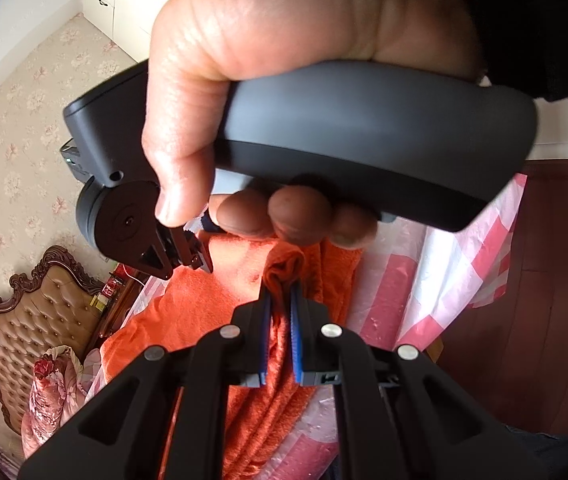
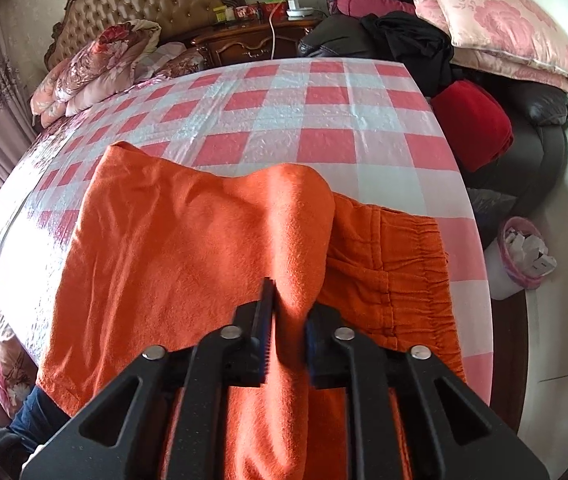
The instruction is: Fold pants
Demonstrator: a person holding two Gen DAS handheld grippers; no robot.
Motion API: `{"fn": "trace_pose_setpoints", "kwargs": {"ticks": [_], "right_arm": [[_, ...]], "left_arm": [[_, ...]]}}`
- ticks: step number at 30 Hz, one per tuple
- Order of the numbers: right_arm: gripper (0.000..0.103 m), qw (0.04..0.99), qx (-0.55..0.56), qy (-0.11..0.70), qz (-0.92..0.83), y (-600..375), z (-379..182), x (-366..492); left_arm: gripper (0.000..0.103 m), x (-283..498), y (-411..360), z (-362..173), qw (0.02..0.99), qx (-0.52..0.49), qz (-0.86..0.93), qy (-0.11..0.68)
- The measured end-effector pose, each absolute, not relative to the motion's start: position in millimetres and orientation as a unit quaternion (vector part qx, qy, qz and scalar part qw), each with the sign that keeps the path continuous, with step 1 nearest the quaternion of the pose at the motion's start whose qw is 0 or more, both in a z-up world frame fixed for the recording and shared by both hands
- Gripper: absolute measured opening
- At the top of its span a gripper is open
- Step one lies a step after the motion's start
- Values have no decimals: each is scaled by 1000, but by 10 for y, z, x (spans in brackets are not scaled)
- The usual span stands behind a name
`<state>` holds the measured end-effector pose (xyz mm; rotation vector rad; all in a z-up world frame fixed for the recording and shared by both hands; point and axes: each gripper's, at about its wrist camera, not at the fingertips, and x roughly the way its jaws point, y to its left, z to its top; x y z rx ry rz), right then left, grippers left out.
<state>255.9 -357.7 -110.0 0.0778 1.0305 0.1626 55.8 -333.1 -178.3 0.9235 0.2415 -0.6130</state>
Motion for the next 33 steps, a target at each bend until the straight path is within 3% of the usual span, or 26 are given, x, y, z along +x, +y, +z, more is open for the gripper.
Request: {"fn": "trace_pose_setpoints", "kwargs": {"ticks": [3, 4, 5, 13, 33], "right_arm": [[16, 860, 68, 497, 92, -3659, -1150, 2643], [6, 859, 81, 495, 102, -3685, -1138, 2652], [5, 859, 92, 490, 116, -3698, -1102, 2645], [4, 873, 124, 453, 134, -3849, -763, 2564], [5, 861, 165, 470, 104, -4259, -1048, 2544]], "left_arm": [[9, 560, -3317, -1773, 842, 440, -291, 113], [9, 553, -3307, -1764, 842, 440, -290, 111], [9, 547, -3294, -1738, 844, 439, -289, 108], [8, 560, -3337, -1440, 854, 425, -290, 81], [8, 603, -3570, -1666, 830, 451, -320, 80]]}}
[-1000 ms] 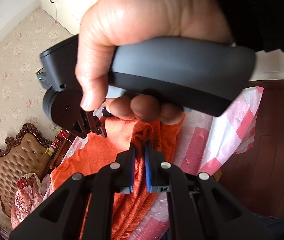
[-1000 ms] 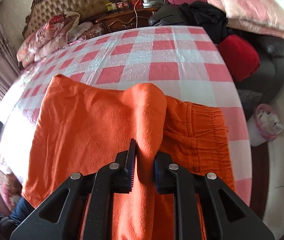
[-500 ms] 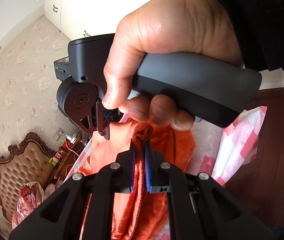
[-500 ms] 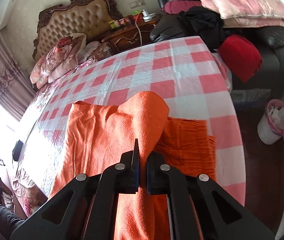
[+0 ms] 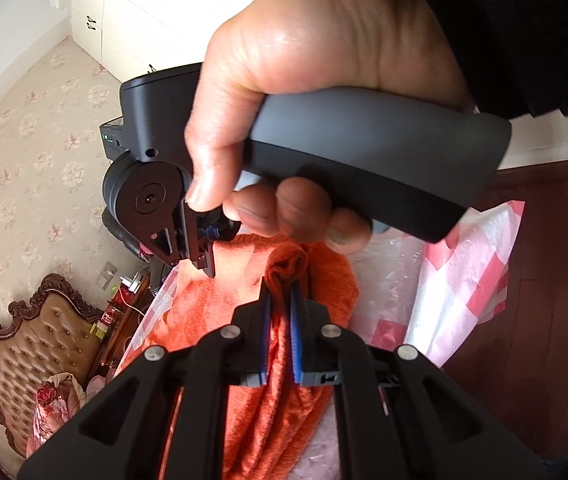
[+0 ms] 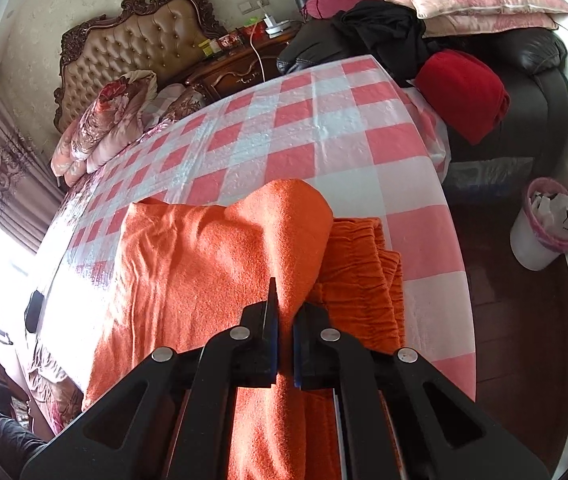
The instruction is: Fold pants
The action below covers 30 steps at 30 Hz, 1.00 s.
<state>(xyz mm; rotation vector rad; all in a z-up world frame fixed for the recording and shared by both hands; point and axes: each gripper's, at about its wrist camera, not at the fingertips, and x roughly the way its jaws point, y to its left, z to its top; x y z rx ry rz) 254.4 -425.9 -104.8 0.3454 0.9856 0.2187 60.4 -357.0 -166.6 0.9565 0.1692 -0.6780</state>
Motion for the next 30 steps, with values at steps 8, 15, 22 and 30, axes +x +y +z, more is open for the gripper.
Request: {"fn": "trace_pose_setpoints", "kwargs": {"ticks": [8, 15, 22, 30], "right_arm": [[23, 838, 202, 494, 114, -4455, -1142, 2601], [40, 829, 176, 515, 129, -4410, -1102, 2819], [5, 826, 125, 530, 145, -4281, -1068, 2959], [5, 849, 95, 502, 135, -4288, -851, 2996]], "left_arm": [[43, 380, -3500, -1751, 817, 445, -360, 74], [43, 381, -3496, -1693, 827, 434, -349, 77], [13, 618, -3551, -1644, 835, 419, -334, 128], [12, 730, -3590, -1446, 856, 382, -330, 111]]}}
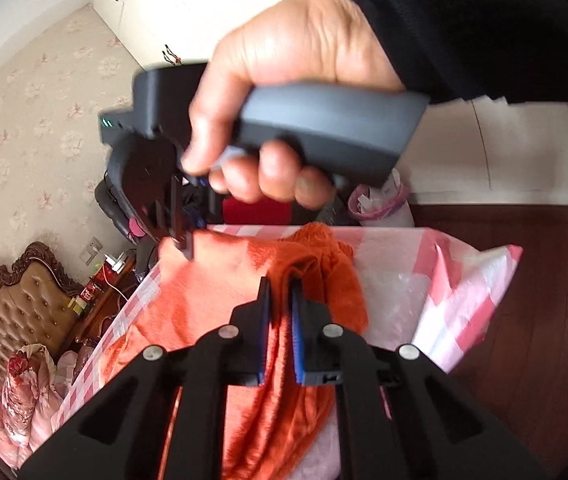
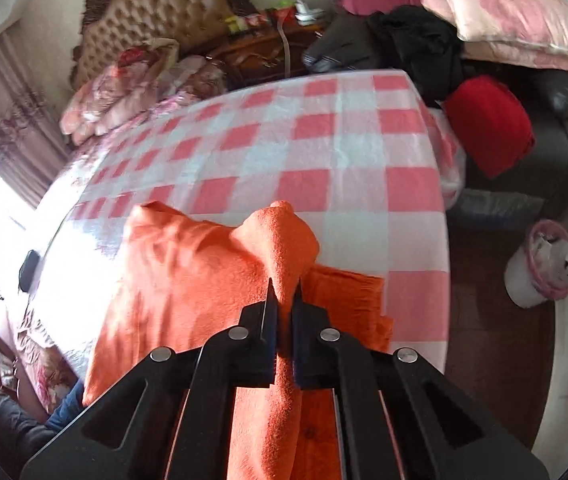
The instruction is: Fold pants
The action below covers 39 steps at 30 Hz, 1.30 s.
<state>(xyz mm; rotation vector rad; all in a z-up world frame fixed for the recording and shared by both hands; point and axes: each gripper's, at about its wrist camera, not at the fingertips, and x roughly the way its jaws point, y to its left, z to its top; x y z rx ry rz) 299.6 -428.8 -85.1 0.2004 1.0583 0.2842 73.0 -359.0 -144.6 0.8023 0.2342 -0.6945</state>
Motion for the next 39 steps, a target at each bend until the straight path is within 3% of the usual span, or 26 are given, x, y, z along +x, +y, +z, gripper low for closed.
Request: {"fn": "trace_pose_setpoints", "kwargs": {"ticks": [1, 3, 5, 9, 11, 12, 14, 16, 22, 27, 30, 35, 37, 39], "right_arm": [[6, 847, 92, 508, 123, -4312, -918, 3024], [20, 849, 76, 516, 84, -4368, -1020, 3015], [28, 858, 79, 505, 44, -4470, -1045, 2897], [35, 876, 111, 470, 12, -4599, -924, 2482], [55, 878, 116, 464, 15, -4558, -923, 2281], [62, 878, 111, 466, 12, -4521, -953, 2200], [59, 871, 102, 480, 6, -4461, -1069, 2116], [41, 862, 127, 491, 10, -4452, -1229, 2063], [41, 872, 166, 459, -36, -4528, -1153, 1852], [46, 913, 52, 401, -62, -3924, -696, 1525], [56, 923, -20, 381, -45, -3429, -708, 1449], [59, 907, -25, 415, -70, -3368, -1097, 1471], [59, 907, -37, 414, -61, -3386, -1184, 1387], [59, 908, -51, 412, -57, -3374, -1202, 1371]], "left_arm": [[18, 735, -3621, -1471, 855, 377, -337, 113], [19, 740, -3648, -1515, 844, 379, -356, 131], [24, 711, -3510, -1406, 848, 357, -369, 134], [29, 836, -2807, -1018, 890, 258, -335, 169], [29, 1000, -2447, -954, 905, 215, -304, 203], [23, 1089, -2292, -975, 908, 206, -289, 223], [14, 1274, -2020, -1158, 895, 202, -280, 284], [10, 1441, -1704, -1341, 886, 161, -257, 351], [10, 1437, -1016, -1258, 899, 94, -212, 372], [11, 1343, -1256, -1145, 895, 77, -284, 335], [32, 1250, -1599, -1212, 886, 112, -329, 306], [36, 1219, -1765, -1554, 870, 150, -335, 328], [51, 1221, -1641, -1598, 873, 136, -333, 329], [56, 1269, -1565, -1623, 869, 123, -334, 344]]}}
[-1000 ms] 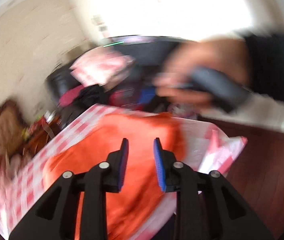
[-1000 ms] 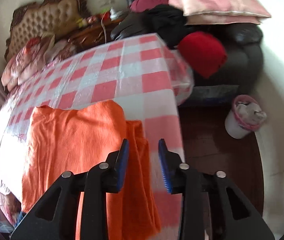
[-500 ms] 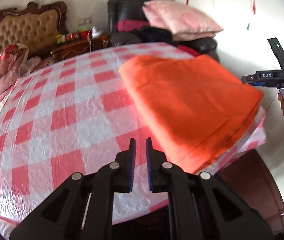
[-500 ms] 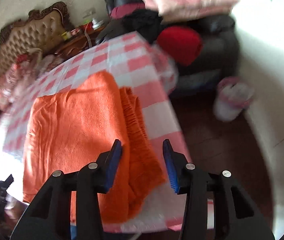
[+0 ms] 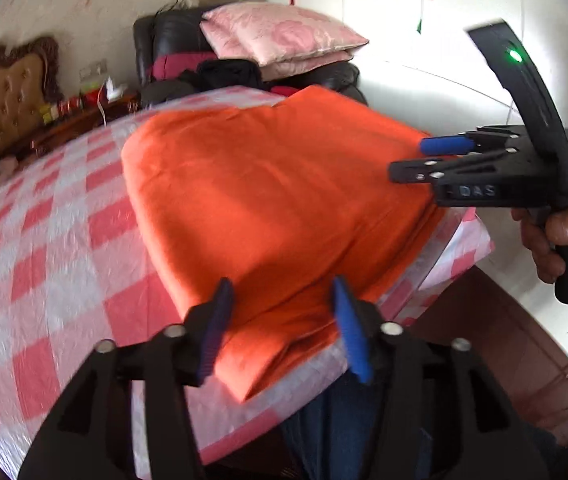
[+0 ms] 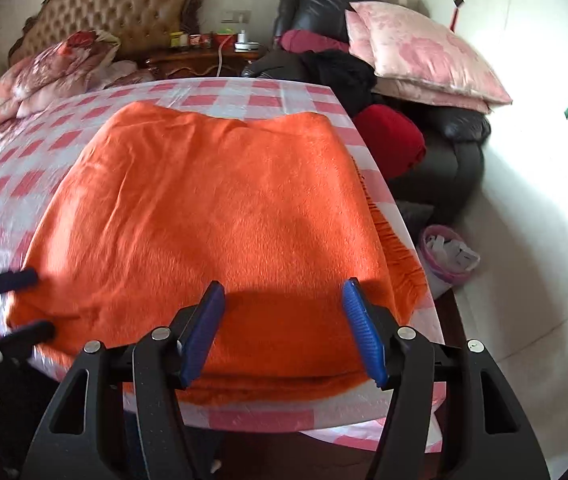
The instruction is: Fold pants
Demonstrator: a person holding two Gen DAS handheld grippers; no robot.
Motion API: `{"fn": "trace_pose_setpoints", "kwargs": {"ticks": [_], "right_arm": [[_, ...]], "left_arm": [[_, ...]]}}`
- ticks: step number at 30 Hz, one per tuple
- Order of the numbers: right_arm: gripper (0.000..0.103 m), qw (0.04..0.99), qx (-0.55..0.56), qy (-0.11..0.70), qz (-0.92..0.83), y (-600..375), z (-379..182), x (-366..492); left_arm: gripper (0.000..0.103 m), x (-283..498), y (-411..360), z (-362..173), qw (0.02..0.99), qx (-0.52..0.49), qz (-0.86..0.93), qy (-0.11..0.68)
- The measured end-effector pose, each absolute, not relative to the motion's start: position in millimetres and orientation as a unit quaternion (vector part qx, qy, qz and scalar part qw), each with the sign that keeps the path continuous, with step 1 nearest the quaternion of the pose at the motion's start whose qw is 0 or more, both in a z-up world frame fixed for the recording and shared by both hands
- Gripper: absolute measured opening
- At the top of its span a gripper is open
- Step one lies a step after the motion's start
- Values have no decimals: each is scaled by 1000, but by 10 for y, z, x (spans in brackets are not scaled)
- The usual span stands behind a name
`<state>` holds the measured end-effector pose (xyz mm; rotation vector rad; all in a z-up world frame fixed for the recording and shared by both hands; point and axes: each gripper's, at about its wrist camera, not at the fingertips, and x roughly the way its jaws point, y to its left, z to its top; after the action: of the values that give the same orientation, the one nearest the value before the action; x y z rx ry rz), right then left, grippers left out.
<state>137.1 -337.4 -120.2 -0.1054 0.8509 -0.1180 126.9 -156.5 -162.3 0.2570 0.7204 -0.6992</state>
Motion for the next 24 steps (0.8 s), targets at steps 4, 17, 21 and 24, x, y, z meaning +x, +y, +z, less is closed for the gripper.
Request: {"fn": "trace_pose_setpoints", "kwargs": {"ticks": [4, 17, 21, 24], "right_arm": [[60, 905, -64, 416, -57, -3344, -1211, 1394], [67, 911, -26, 406, -61, -3365, -1252, 1412], [68, 910, -12, 410, -52, -3402, -1247, 1402], [68, 910, -2, 413, -47, -3420, -1240, 1387]], "left_arm": [[53, 1267, -1504, -1529, 870, 143, -316, 350], [19, 2884, -3161, -1447, 772, 196, -439, 416], [15, 3417, -3415, -1267, 798, 158, -413, 409], [15, 3580, -3488, -1100, 792, 123, -425, 420]]}}
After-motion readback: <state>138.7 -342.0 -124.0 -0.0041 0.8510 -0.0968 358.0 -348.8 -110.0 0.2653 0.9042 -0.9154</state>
